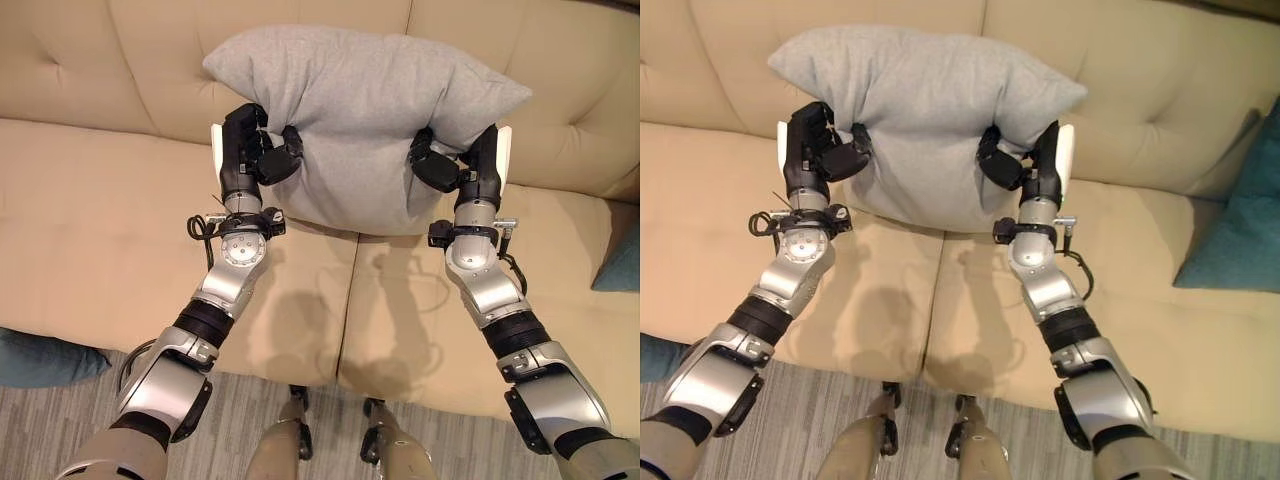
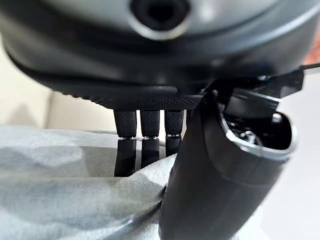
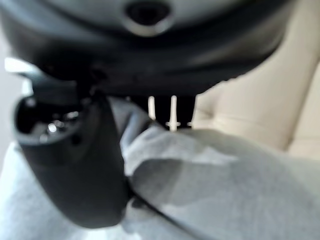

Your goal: Pick up all the scattered cushions and arrange them neatly on the sofa.

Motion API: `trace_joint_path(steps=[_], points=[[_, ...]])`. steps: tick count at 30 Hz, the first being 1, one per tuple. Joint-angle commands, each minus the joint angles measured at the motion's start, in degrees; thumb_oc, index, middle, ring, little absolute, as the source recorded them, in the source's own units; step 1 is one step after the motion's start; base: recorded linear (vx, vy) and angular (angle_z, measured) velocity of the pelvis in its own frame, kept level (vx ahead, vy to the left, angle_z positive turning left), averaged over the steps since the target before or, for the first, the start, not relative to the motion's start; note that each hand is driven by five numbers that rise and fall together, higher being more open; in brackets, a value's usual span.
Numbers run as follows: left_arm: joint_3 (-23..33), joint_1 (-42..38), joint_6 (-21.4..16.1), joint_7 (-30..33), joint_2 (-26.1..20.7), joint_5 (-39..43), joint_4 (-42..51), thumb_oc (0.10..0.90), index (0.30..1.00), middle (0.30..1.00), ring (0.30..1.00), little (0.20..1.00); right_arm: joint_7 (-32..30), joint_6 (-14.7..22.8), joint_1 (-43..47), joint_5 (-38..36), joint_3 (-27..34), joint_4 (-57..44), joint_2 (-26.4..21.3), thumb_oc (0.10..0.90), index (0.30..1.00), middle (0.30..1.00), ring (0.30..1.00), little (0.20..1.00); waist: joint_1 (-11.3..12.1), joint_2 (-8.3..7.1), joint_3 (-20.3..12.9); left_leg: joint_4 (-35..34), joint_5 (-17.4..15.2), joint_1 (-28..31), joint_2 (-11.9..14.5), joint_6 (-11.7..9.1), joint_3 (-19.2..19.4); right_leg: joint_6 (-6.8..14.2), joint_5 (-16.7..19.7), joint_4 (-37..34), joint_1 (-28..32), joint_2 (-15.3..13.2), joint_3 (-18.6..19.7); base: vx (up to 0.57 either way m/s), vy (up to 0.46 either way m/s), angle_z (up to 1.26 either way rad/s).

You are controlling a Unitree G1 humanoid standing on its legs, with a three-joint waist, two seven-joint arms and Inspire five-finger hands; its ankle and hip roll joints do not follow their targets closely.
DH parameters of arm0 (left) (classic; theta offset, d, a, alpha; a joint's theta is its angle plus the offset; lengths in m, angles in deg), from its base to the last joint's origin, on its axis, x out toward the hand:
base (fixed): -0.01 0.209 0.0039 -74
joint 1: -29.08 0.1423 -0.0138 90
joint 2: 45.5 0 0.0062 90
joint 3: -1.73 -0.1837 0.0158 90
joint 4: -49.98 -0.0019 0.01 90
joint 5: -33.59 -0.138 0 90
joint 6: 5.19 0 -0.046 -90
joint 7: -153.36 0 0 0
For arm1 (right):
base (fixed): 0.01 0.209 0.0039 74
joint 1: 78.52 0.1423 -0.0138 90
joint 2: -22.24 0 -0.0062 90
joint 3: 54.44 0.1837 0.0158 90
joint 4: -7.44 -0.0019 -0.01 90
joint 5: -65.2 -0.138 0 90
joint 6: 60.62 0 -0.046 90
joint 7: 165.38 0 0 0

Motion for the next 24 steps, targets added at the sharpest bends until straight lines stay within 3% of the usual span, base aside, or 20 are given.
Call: trace_joint_path(steps=[1, 2, 3, 4, 5, 6, 7, 12, 17, 21, 24], points=[[-7.1, -13.5, -8.3, -4.3, 3.5, -3.1, 0.6, 0.400, 0.300, 0.300, 0.300, 0.300, 0.7, 8.0, 13.1, 2.9, -3.4, -5.2, 1.5, 0.400, 0.300, 0.300, 0.300, 0.300, 0.7, 1.96, -4.7, -13.5, -1.8, 6.9, 1.6, -3.9, -1.3, 5.8, -3.7, 5.7, -5.2, 0.1, 3.2, -0.02, 0.008, 0.16], [-7.2, -13.1, -8.0, -4.4, 3.5, -3.1, 0.3, 0.400, 0.300, 0.300, 0.300, 0.300, 0.6, 7.9, 12.7, 2.9, -3.2, -5.2, 1.6, 0.400, 0.300, 0.300, 0.300, 0.300, 0.6, 2.13, -4.5, -13.6, -1.7, 6.6, 1.7, -3.9, -1.2, 5.8, -3.7, 6.0, -5.7, 0.1, 3.2, -0.03, 0.005, -0.27], [-7.1, -12.6, -7.8, -4.6, 3.5, -3.0, 0.2, 0.469, 0.404, 0.404, 0.404, 0.404, 0.5, 7.8, 12.4, 3.1, -3.1, -5.2, 1.6, 0.400, 0.300, 0.300, 0.300, 0.300, 0.5, 2.24, -4.3, -13.8, -1.6, 6.4, 1.7, -3.9, -1.2, 5.8, -3.7, 6.1, -6.1, 0.1, 3.2, -0.01, 0.000, -0.36], [-7.0, -12.1, -7.5, -4.7, 3.4, -3.2, 0.5, 0.596, 0.594, 0.594, 0.594, 0.594, 0.4, 7.7, 11.8, 3.5, -2.9, -5.2, 1.6, 0.400, 0.300, 0.300, 0.300, 0.300, 0.4, 2.35, -4.3, -13.9, -1.5, 6.1, 1.7, -3.9, -1.3, 5.8, -3.7, 6.3, -6.5, 0.1, 3.2, -0.01, -0.010, -0.22], [-6.9, -11.7, -7.2, -4.9, 3.3, -3.5, 0.3, 0.800, 0.900, 0.900, 0.900, 0.900, 0.4, 7.5, 11.4, 3.9, -2.9, -5.0, 1.3, 0.510, 0.465, 0.465, 0.465, 0.465, 0.3, 2.45, -4.2, -14.0, -1.4, 6.0, 1.8, -3.9, -1.2, 5.8, -3.7, 6.3, -6.6, 0.1, 3.2, 0.00, -0.012, 0.15], [-6.8, -11.3, -7.0, -5.0, 3.2, -3.6, 0.0, 0.800, 0.900, 0.900, 0.900, 0.900, 0.3, 7.4, 10.9, 4.3, -2.8, -4.7, 1.1, 0.712, 0.768, 0.768, 0.768, 0.768, 0.2, 2.55, -4.2, -14.1, -1.4, 6.0, 1.8, -3.9, -1.2, 5.8, -3.7, 6.4, -6.9, 0.0, 3.1, -0.01, -0.022, 0.20], [-6.3, -10.6, -6.7, -5.2, 2.6, -3.7, -0.3, 0.800, 0.900, 0.900, 0.900, 0.900, 0.0, 7.3, 10.0, 4.7, -2.4, -4.4, 0.7, 0.800, 0.900, 0.900, 0.900, 0.900, 0.1, 2.74, -4.0, -14.3, -1.3, 6.0, 1.7, -4.0, -1.2, 5.8, -3.6, 6.5, -7.1, 0.1, 3.2, 0.00, -0.026, 0.22], [0.1, -3.6, -6.3, -7.8, -8.4, -3.8, 2.2, 0.800, 0.900, 0.900, 0.900, 0.900, 1.4, 6.9, 2.4, 3.6, 3.8, -5.0, -8.3, 0.800, 0.900, 0.900, 0.900, 0.900, -0.2, 3.61, -5.1, -14.3, -2.1, 8.1, 1.8, -4.1, -0.6, 5.8, -3.6, 5.2, -5.0, 0.2, 3.3, 0.03, -0.017, -0.09], [6.3, 3.0, -6.4, -8.8, -13.2, -2.6, 4.6, 0.800, 0.900, 0.900, 0.900, 0.900, 2.6, 6.8, -3.6, 2.6, 8.7, -6.0, -13.2, 0.800, 0.900, 0.900, 0.900, 0.900, -0.3, 3.52, -6.4, -14.3, -2.6, 9.6, 1.9, -4.2, -0.3, 5.9, -3.6, 4.0, -2.8, 0.5, 3.1, 0.02, -0.008, 0.01], [12.5, 11.8, -6.2, -9.5, -14.7, -2.6, 6.5, 0.800, 0.900, 0.900, 0.900, 0.900, 4.4, 7.0, -11.7, 1.4, 13.7, -7.8, -14.0, 0.800, 0.900, 0.900, 0.900, 0.900, -0.3, 3.27, -7.7, -14.3, -3.1, 11.1, 1.9, -4.2, -0.2, 5.8, -3.6, 2.4, -0.6, 0.9, 3.0, 0.04, -0.012, 0.03], [17.0, 20.9, -6.0, -10.5, -12.6, -2.7, 9.6, 0.800, 0.900, 0.900, 0.900, 0.900, 7.2, 6.6, -19.5, 1.0, 16.8, -10.5, -12.4, 0.800, 0.900, 0.900, 0.900, 0.900, -0.4, 2.86, -8.6, -14.3, -3.5, 12.7, 1.9, -4.2, 0.0, 5.9, -3.6, 1.4, 1.8, 1.2, 2.8, 0.05, -0.003, -0.09]])
